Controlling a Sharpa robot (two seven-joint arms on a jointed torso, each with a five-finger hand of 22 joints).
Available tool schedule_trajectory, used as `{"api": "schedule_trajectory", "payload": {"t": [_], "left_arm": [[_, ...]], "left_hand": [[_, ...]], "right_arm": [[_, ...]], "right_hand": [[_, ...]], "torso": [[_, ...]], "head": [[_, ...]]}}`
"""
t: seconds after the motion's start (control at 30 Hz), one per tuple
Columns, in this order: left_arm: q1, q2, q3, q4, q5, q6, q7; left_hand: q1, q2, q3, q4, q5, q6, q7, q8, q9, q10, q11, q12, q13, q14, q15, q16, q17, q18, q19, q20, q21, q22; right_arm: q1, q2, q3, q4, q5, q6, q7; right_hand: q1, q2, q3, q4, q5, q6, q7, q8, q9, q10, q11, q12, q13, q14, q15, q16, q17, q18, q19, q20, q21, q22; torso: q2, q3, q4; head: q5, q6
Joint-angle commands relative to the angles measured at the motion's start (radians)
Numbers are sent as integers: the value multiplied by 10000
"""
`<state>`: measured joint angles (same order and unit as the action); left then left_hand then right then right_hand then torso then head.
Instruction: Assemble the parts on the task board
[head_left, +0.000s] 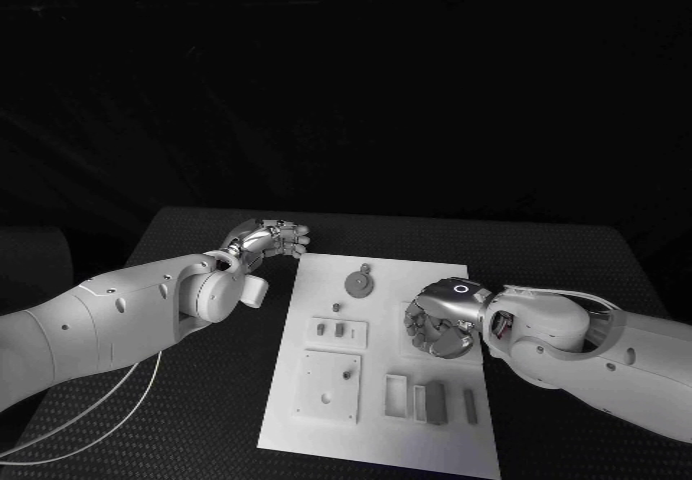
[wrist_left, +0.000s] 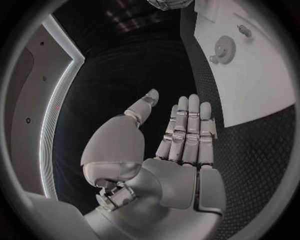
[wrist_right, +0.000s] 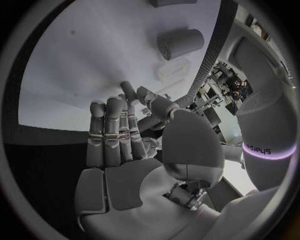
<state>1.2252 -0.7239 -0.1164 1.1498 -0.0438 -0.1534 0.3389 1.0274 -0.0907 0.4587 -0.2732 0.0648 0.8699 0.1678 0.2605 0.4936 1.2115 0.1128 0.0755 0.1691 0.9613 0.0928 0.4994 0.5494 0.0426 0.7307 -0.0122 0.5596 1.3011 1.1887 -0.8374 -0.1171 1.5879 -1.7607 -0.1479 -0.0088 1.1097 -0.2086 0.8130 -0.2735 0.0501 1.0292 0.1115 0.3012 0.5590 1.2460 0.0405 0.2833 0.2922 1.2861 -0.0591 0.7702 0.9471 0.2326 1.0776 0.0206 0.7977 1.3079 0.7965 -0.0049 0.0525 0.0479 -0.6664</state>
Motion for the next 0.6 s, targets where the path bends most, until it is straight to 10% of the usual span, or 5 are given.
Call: {"api": "schedule_trajectory", "payload": {"t": [0.03,0.6], "left_arm": [[4,11,8,16,58,140,61],[-2,21,8,14,60,151,66]], "left_hand": [[-96,-12,-5,55,2,-35,65,71,-16,-18,49,-59,-10,-37,2,-64,20,192,-12,47,-60,15],[-111,3,-5,67,5,-32,63,78,-19,-14,46,-54,-11,-36,3,-77,36,194,-12,48,-66,23]], "right_arm": [[-32,25,-7,16,-284,59,-8],[-93,105,-5,83,-673,-471,-341]], "right_hand": [[-5,159,79,10,-15,110,-17,57,10,104,-4,88,76,5,-90,63,-4,292,104,-5,66,175],[-2,619,550,-87,-16,481,-166,220,58,329,-148,389,275,214,-231,248,52,292,328,-153,311,183]], "torso": [[-5,-1,-3],[-2,-1,2]], "head": [[-8,-21],[-18,-29]]}}
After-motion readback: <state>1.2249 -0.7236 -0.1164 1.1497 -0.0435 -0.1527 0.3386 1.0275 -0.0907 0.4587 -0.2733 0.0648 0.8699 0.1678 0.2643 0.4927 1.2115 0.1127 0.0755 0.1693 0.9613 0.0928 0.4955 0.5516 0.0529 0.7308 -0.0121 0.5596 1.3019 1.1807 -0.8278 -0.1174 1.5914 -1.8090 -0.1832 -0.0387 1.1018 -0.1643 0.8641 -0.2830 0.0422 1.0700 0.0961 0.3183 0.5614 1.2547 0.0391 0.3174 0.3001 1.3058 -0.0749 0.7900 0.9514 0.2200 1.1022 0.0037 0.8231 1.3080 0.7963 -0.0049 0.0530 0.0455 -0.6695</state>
